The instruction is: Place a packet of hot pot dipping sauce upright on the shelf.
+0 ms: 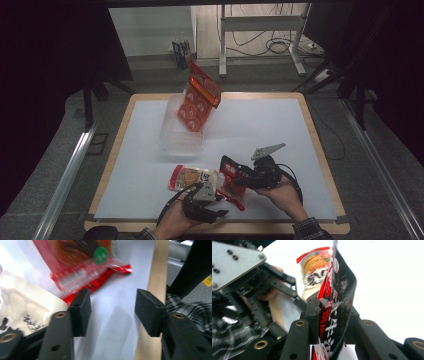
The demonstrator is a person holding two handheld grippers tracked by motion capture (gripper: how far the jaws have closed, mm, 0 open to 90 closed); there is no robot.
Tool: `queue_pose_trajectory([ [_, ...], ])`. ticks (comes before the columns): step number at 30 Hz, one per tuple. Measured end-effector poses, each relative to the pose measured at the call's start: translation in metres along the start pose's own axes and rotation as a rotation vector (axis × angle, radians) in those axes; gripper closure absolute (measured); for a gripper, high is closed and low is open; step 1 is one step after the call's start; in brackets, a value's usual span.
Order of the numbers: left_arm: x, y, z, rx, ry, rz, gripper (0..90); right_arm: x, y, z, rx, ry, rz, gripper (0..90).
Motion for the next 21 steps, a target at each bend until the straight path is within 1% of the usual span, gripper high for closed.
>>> queue_pose_trajectory([
  [1, 0.000, 0.001, 0.000, 0.001, 0.010, 0.004, 39.4, -0.002, 0.001, 0.002, -0.002, -0.015, 0.009, 71.9],
  [2, -0.001, 0.002, 0.000, -0.011, 0.016, 0.017, 36.7, -0.004, 0.001, 0.003, 0.000, -0.027, 0.018, 72.0],
  [4, -0.003, 0.002, -0.001, -0.009, 0.019, 0.024, 33.4, -0.006, 0.002, 0.004, 0.007, -0.029, 0.029, 72.1],
  [5, -0.006, 0.003, -0.003, -0.030, 0.030, 0.041, 30.6, -0.010, 0.004, 0.005, 0.005, -0.042, 0.051, 72.3],
  [6, -0.006, 0.003, -0.003, -0.030, 0.030, 0.041, 28.6, -0.010, 0.004, 0.005, 0.005, -0.042, 0.051, 72.3],
  [7, -0.009, 0.003, -0.006, -0.051, 0.036, 0.062, 27.6, -0.013, 0.007, 0.005, 0.004, -0.055, 0.066, 72.4],
  [8, -0.009, 0.003, -0.006, -0.051, 0.036, 0.062, 26.3, -0.013, 0.007, 0.005, 0.004, -0.055, 0.066, 72.4],
  [9, -0.013, 0.003, -0.009, -0.071, 0.041, 0.070, 23.7, -0.016, 0.009, 0.005, 0.003, -0.059, 0.084, 72.4],
  [10, -0.014, 0.003, -0.010, -0.079, 0.050, 0.074, 21.5, -0.017, 0.010, 0.004, -0.001, -0.061, 0.088, 72.4],
  [11, -0.014, 0.003, -0.010, -0.079, 0.050, 0.074, 19.8, -0.018, 0.011, 0.004, -0.004, -0.067, 0.095, 72.4],
  [13, -0.018, 0.001, -0.013, -0.098, 0.070, 0.069, 14.7, -0.019, 0.013, 0.004, -0.014, -0.080, 0.106, 72.4],
  [14, -0.018, 0.001, -0.013, -0.098, 0.070, 0.069, 12.6, -0.019, 0.013, 0.004, -0.014, -0.080, 0.106, 72.4],
  [15, -0.019, 0.000, -0.014, -0.103, 0.075, 0.068, 12.6, -0.020, 0.013, 0.004, -0.013, -0.082, 0.112, 72.4],
  [16, -0.021, -0.002, -0.015, -0.110, 0.081, 0.064, 8.8, -0.021, 0.015, 0.004, -0.016, -0.088, 0.125, 72.5],
  [18, -0.022, -0.002, -0.015, -0.110, 0.086, 0.061, 6.5, -0.022, 0.016, 0.004, -0.015, -0.095, 0.133, 72.5],
  [21, -0.029, -0.005, -0.016, -0.095, 0.115, 0.056, 4.0, -0.024, 0.018, 0.004, -0.021, -0.100, 0.144, 72.5],
])
Point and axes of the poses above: each handheld gripper's, and its own axes: x roughly forward along the jaws, y roughly out of its top, z roughly to its right, the point moved 7 cm from there along x, roughly forward along the jaws, and after that the axes turned 10 degrees about x, right-handed, at the moved point
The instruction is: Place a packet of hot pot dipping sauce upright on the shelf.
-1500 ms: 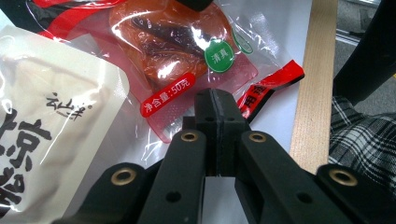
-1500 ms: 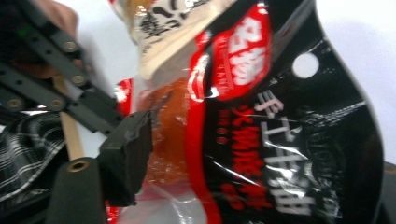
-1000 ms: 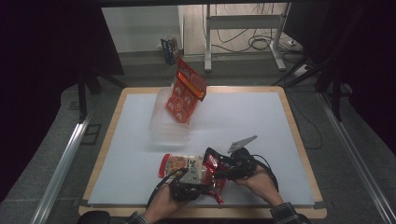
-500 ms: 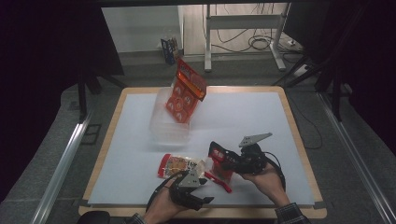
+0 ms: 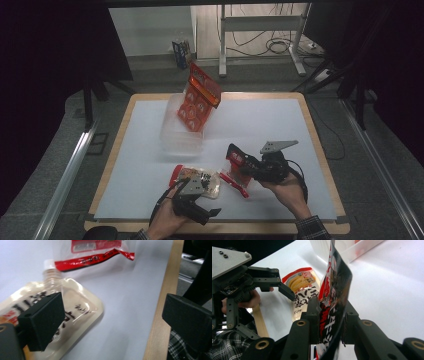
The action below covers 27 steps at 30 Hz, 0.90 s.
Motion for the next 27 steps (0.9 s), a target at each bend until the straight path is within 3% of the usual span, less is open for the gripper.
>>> queue_pose_trajectory([
  [5, -0.007, -0.004, -0.004, 0.011, 0.026, -0.011, 2.6, -0.003, 0.006, 0.000, -0.009, -0.007, 0.013, 72.5],
  [12, -0.024, -0.016, -0.011, 0.030, 0.094, -0.044, 0.9, -0.006, 0.027, 0.001, -0.029, -0.015, 0.052, 72.6],
  [22, -0.043, -0.028, -0.016, -0.009, 0.139, -0.045, 0.5, -0.004, 0.052, 0.005, -0.044, -0.023, 0.084, 72.6],
  [27, -0.048, -0.033, -0.018, 0.006, 0.161, -0.068, 0.8, -0.001, 0.062, 0.007, -0.044, -0.020, 0.095, 72.6],
])
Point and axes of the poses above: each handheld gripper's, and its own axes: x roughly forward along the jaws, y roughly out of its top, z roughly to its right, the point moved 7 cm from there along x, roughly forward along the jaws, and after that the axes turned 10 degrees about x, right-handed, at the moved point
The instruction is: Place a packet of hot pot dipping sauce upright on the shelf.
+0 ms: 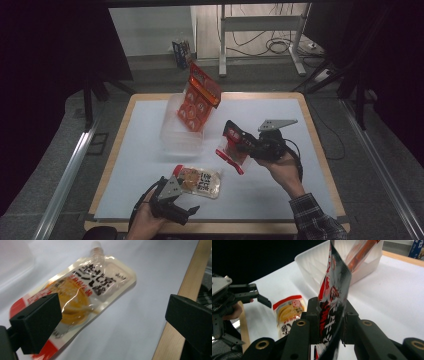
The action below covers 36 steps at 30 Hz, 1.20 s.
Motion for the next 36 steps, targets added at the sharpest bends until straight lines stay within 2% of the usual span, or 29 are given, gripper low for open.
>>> queue_pose_trajectory([
  [1, -0.002, -0.002, -0.001, 0.017, 0.014, -0.006, 0.9, 0.003, 0.005, 0.001, -0.005, 0.004, 0.005, 72.6],
  [3, -0.005, -0.003, -0.002, 0.023, 0.024, 0.004, 0.9, 0.006, 0.010, 0.002, -0.008, 0.004, 0.008, 72.6],
  [7, -0.010, -0.005, -0.004, 0.024, 0.036, 0.017, 0.9, 0.012, 0.020, 0.004, -0.024, 0.003, 0.013, 72.6],
  [14, -0.018, -0.012, -0.009, -0.002, 0.061, 0.017, 0.9, 0.024, 0.035, 0.010, -0.042, -0.005, 0.011, 72.6],
  [23, -0.023, -0.017, -0.013, -0.002, 0.079, 0.006, 0.9, 0.051, 0.050, 0.016, -0.055, -0.004, -0.020, 72.6],
  [36, -0.022, -0.018, -0.012, 0.005, 0.083, -0.007, 0.9, 0.085, 0.060, 0.016, -0.107, -0.007, -0.091, 72.5],
])
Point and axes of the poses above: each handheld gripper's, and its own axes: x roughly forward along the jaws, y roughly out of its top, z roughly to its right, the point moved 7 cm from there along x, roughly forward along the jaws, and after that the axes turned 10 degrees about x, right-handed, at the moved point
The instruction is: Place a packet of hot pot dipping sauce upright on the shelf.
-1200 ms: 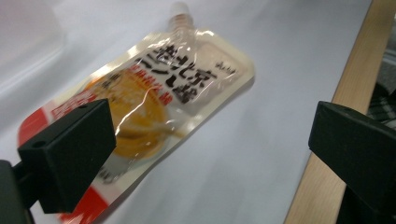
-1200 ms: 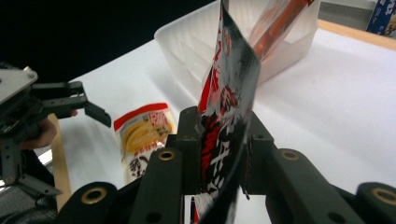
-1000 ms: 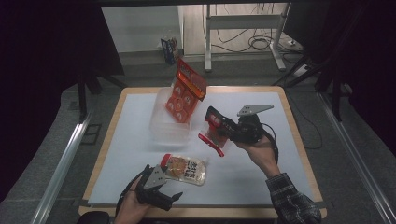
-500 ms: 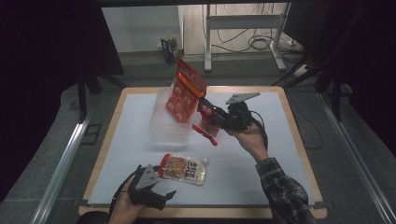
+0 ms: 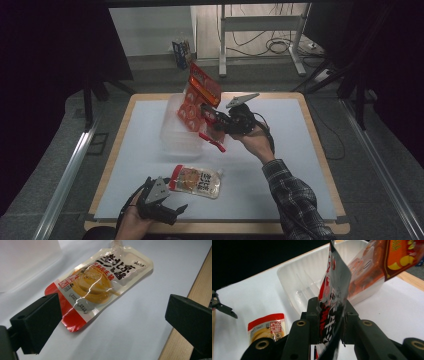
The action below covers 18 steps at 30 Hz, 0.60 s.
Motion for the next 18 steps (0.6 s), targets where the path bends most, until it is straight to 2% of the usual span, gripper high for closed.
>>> queue_pose_trajectory([
  [8, 0.000, -0.001, -0.001, -0.001, 0.004, 0.000, 0.9, 0.017, 0.010, -0.003, -0.030, 0.025, -0.012, 72.7],
  [18, 0.001, -0.002, 0.000, 0.014, -0.003, -0.014, 0.9, 0.038, 0.019, -0.009, -0.060, 0.022, -0.036, 73.3],
])
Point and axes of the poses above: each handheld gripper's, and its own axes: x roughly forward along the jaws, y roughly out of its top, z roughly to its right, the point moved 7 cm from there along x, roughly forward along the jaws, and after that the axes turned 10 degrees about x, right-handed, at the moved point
